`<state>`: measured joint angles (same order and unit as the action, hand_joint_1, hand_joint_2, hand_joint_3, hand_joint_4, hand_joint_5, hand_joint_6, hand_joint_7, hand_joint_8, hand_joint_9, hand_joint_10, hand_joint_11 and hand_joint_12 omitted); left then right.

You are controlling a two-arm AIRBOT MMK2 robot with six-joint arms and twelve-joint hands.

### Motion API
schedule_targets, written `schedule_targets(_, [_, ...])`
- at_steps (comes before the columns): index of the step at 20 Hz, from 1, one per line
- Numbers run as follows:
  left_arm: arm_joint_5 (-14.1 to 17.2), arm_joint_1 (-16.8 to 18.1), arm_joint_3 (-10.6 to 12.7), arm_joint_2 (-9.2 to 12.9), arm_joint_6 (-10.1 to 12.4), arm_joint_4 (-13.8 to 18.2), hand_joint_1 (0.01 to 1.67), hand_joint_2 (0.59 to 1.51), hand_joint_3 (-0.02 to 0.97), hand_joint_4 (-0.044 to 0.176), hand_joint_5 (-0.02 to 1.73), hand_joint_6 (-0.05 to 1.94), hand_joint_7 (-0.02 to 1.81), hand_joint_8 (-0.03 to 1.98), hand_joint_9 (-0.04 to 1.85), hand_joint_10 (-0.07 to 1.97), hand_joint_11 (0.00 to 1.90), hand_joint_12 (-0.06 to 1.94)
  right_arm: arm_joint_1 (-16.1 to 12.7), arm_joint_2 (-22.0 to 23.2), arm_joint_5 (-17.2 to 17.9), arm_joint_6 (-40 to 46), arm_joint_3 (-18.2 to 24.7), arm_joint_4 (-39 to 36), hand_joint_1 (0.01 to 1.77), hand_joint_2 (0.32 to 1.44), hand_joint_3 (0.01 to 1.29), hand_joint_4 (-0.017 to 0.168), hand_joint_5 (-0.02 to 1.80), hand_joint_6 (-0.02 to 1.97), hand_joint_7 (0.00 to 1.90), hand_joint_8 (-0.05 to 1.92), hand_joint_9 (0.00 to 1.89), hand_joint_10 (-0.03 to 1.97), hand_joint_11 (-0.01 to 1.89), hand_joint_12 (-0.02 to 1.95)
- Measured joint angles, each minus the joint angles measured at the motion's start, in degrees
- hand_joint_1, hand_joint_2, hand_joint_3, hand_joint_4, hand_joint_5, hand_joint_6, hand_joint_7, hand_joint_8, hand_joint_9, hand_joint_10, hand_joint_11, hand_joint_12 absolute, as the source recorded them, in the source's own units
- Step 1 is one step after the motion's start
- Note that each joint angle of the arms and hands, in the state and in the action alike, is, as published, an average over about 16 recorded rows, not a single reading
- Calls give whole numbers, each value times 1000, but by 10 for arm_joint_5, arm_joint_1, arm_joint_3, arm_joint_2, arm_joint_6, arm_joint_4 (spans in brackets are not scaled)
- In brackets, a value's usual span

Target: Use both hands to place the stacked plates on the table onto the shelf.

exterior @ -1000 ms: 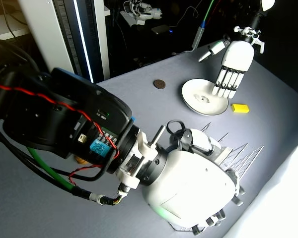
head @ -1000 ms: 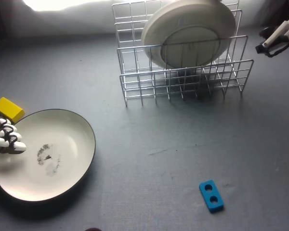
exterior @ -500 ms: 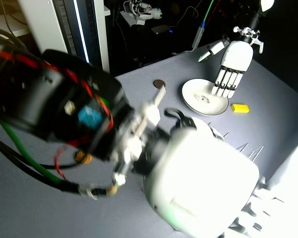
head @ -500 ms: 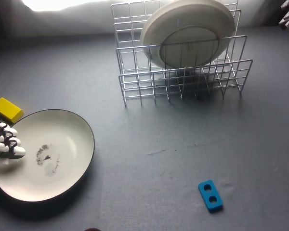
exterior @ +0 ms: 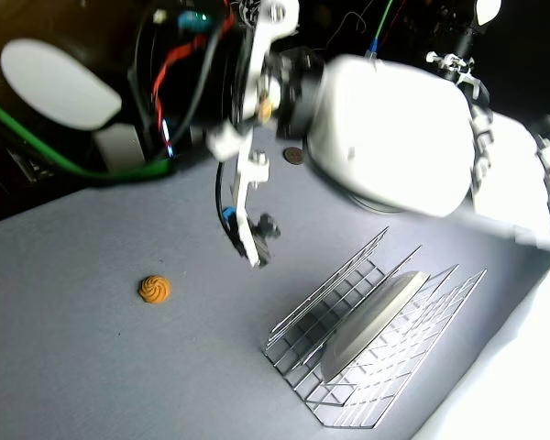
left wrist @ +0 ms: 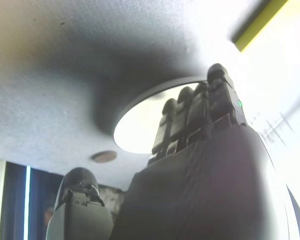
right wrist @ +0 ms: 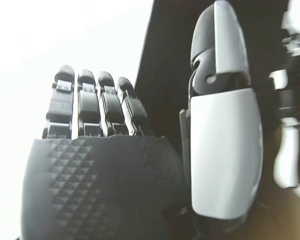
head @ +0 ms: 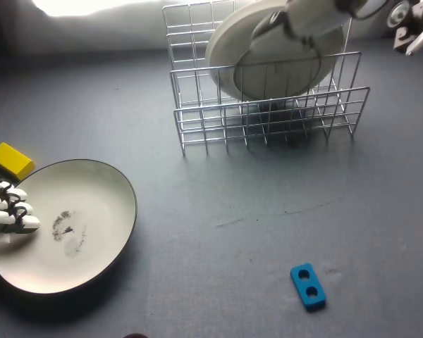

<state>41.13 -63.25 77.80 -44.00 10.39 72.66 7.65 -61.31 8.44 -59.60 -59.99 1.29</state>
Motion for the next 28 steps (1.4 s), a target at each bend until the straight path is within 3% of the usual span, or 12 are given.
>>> schedule_targets(7, [-3,-37,-6,-3,2,-42,16,1007,6,-1,2,-1,6,-2,-26,-46,21,22,0,2,-32,-67,65,-75,1009,845,15,2,18,37,16,15,12,12,20,10])
schedule_targets(14, [4,-78,-8,-7,5,-95,15,1009,6,-4,-8,-26,-5,-7,-28,-57,28,30,27,-33,-68,-104,79,-116,882,815,16,2,16,38,20,15,12,11,20,9])
schedule_targets(21, [14,-105,-6,-13,14,-134,16,1011,6,-5,-12,-36,-9,-10,-29,-59,31,16,68,-110,-92,-137,47,-117,1000,824,16,2,12,38,22,15,12,10,20,9])
schedule_targets(28, [22,-116,-5,-15,26,-150,16,1016,6,-5,-14,-38,-9,-11,-30,-62,30,-5,103,-210,-87,-158,-29,-115,1220,852,16,2,12,38,21,14,13,11,21,9])
